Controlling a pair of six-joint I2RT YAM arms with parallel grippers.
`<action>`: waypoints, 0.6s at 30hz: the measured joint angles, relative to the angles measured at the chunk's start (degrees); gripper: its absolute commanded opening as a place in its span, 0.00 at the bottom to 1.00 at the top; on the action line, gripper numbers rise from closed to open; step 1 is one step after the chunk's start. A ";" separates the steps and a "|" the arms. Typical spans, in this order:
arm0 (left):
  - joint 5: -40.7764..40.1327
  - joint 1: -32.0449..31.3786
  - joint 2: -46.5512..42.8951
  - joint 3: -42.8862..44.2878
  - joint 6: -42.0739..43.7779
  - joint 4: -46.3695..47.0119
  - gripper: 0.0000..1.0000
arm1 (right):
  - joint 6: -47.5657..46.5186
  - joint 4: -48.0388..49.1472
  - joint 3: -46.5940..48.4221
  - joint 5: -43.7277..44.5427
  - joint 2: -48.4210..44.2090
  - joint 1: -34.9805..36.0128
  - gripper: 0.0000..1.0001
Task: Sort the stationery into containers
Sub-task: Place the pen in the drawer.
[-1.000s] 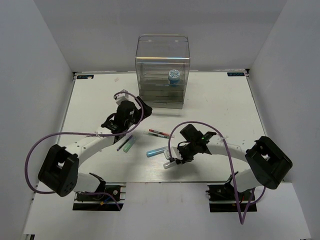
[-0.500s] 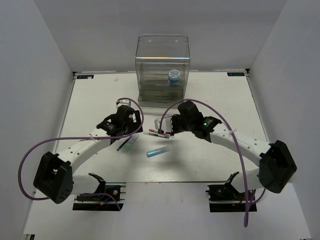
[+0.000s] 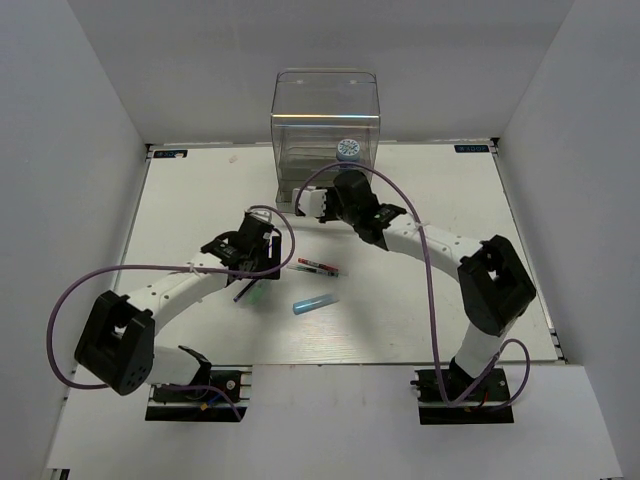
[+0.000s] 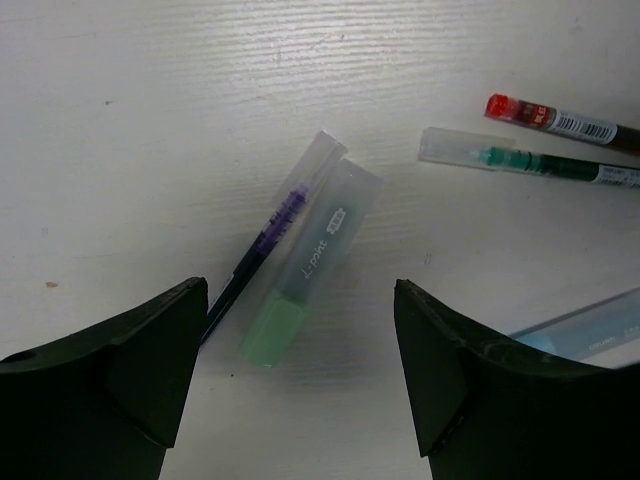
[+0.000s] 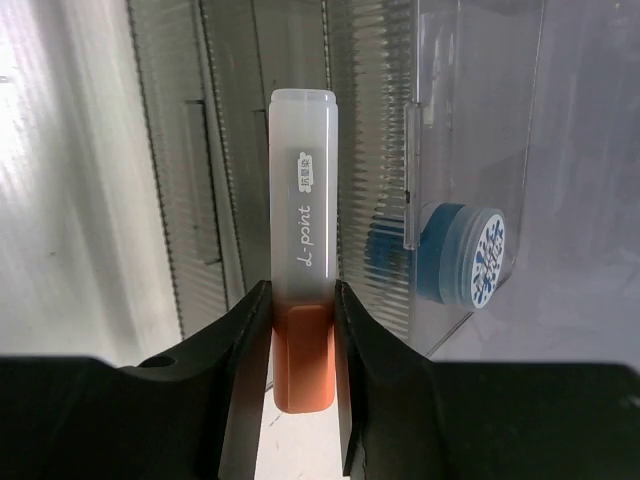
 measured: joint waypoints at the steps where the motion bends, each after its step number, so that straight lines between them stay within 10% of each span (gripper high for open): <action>1: 0.46 -0.02 0.37 0.00 0.46 0.00 0.84 | -0.24 0.07 0.76 0.22 0.85 -0.28 0.03; 9: 2.49 -0.46 4.11 0.07 2.08 -0.13 0.83 | 0.11 -1.31 4.83 0.44 6.34 -2.23 0.46; 18: 3.04 -0.68 6.97 0.66 2.27 -1.16 0.81 | 5.68 -2.54 5.27 -1.40 5.46 -3.50 0.52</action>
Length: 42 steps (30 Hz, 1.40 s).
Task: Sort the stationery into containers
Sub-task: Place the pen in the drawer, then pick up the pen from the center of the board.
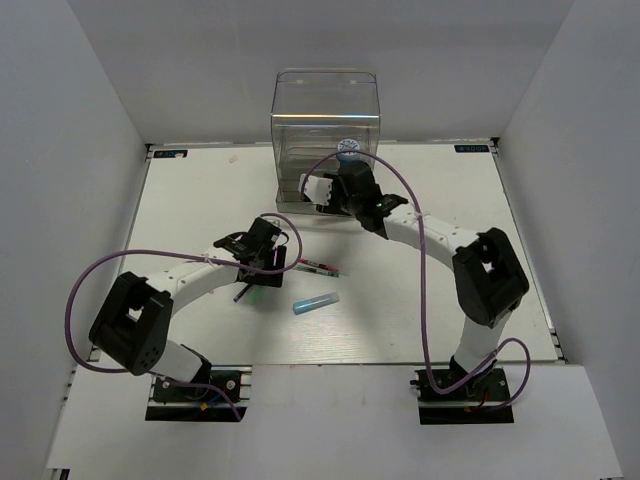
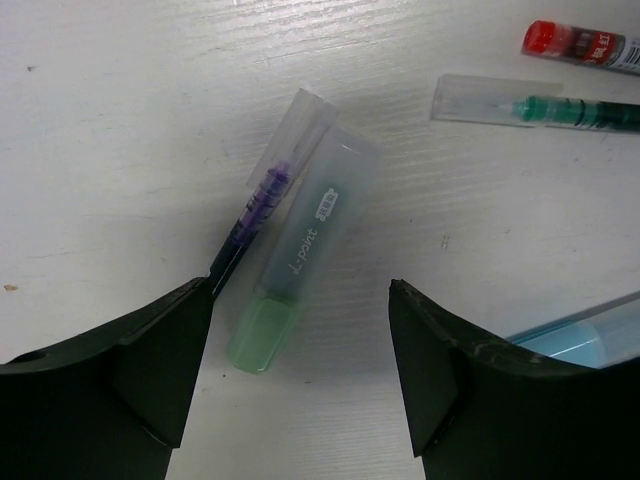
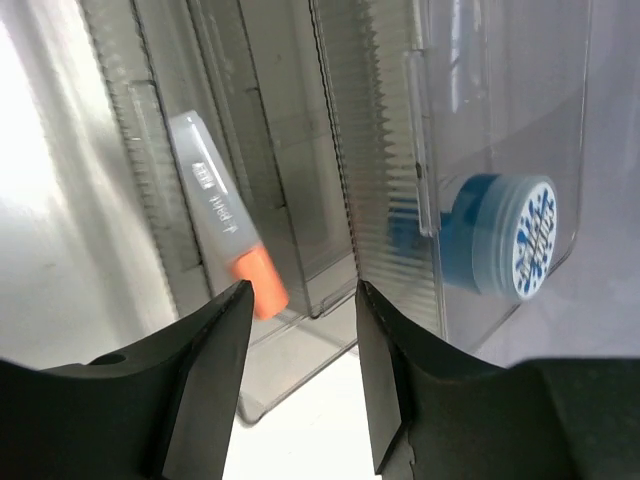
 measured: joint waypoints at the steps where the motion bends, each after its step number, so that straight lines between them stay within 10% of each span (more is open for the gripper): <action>1: -0.02 0.00 0.04 0.04 0.02 -0.11 0.80 | 1.18 -0.59 -0.22 -0.70 -0.94 -0.09 0.52; 9: -0.04 -0.02 1.86 1.33 0.20 -0.66 0.58 | 13.31 -3.21 -11.82 -15.10 -19.74 -0.52 0.52; 23: 1.27 -0.37 5.46 1.49 0.46 -1.77 0.58 | 22.34 -0.92 -28.96 -25.09 -30.18 -0.92 0.52; 35: 4.55 -0.42 8.00 3.82 1.66 -1.68 0.12 | 24.13 2.67 -33.59 -30.21 -34.10 -3.56 0.52; 42: 11.54 -0.44 2.82 8.09 3.93 -2.56 0.00 | 25.97 4.87 -35.08 -30.16 -34.49 -5.62 0.73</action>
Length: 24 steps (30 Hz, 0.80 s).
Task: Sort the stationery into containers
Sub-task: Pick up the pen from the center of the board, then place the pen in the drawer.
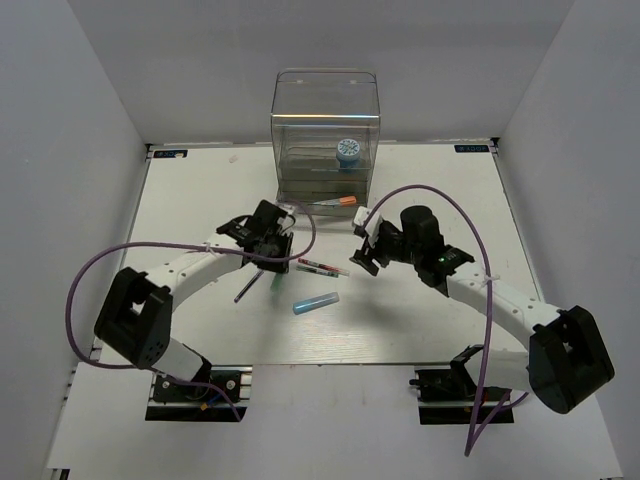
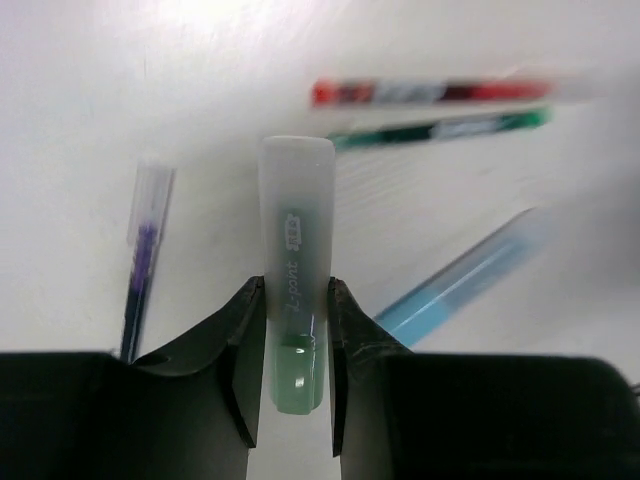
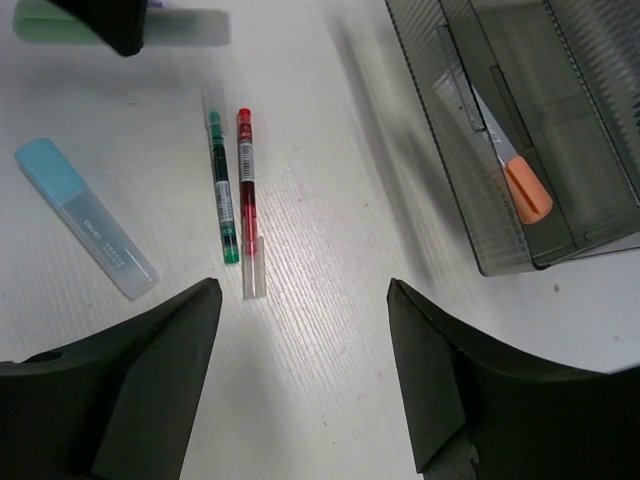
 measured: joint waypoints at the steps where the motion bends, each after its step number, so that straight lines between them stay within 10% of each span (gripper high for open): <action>1: 0.81 0.00 -0.81 1.92 0.74 0.42 0.00 | 0.04 0.44 -0.24 0.07 -0.20 -0.33 0.72; 11: 13.27 0.87 0.92 19.52 19.10 9.92 0.00 | 0.79 2.27 -1.77 -0.87 -1.11 -3.65 0.24; 24: 17.31 0.46 18.84 33.35 48.19 11.91 0.00 | 1.09 4.48 -4.02 -3.85 -3.91 -6.97 0.32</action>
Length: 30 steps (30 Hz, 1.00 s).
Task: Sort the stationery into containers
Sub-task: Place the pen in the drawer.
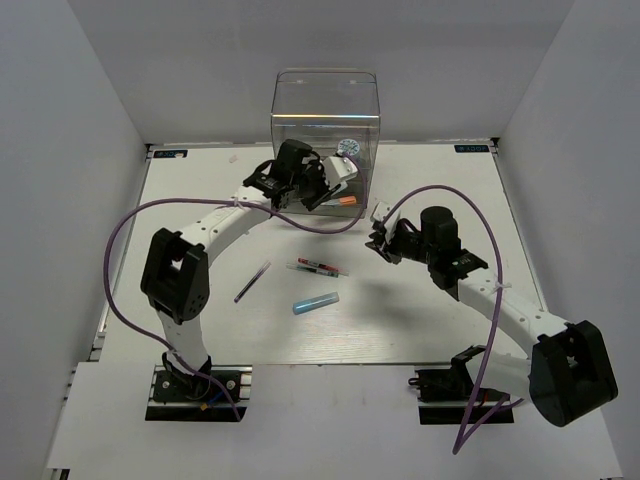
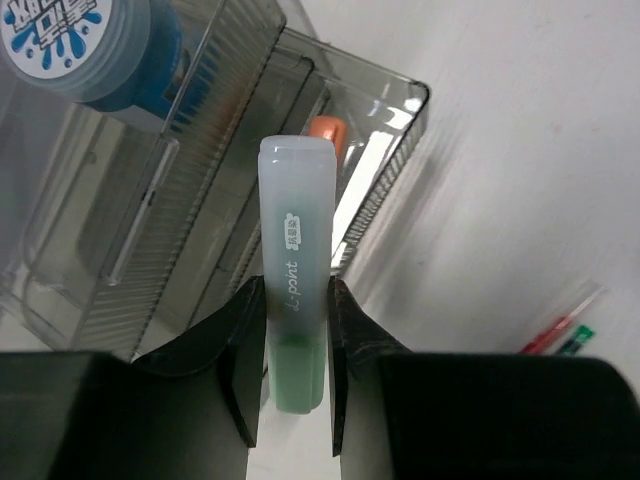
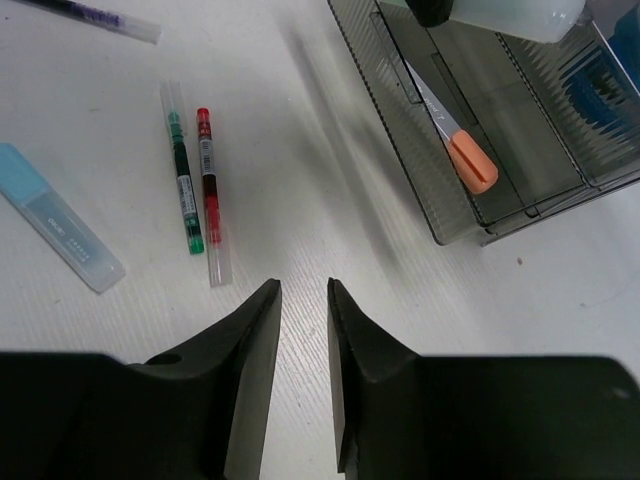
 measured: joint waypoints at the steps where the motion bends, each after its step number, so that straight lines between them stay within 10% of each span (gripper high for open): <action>1: -0.68 -0.02 0.46 -0.24 0.96 0.52 0.00 | 0.00 0.04 -0.09 -0.24 -0.02 -0.13 0.34; 13: -6.75 -0.13 1.07 -3.93 5.75 11.06 0.02 | -0.17 0.79 -1.07 -3.19 -0.31 -0.57 0.45; 30: -12.50 -0.13 5.53 -7.96 5.79 19.87 0.60 | -6.08 -1.09 -1.81 -7.85 1.40 0.35 0.65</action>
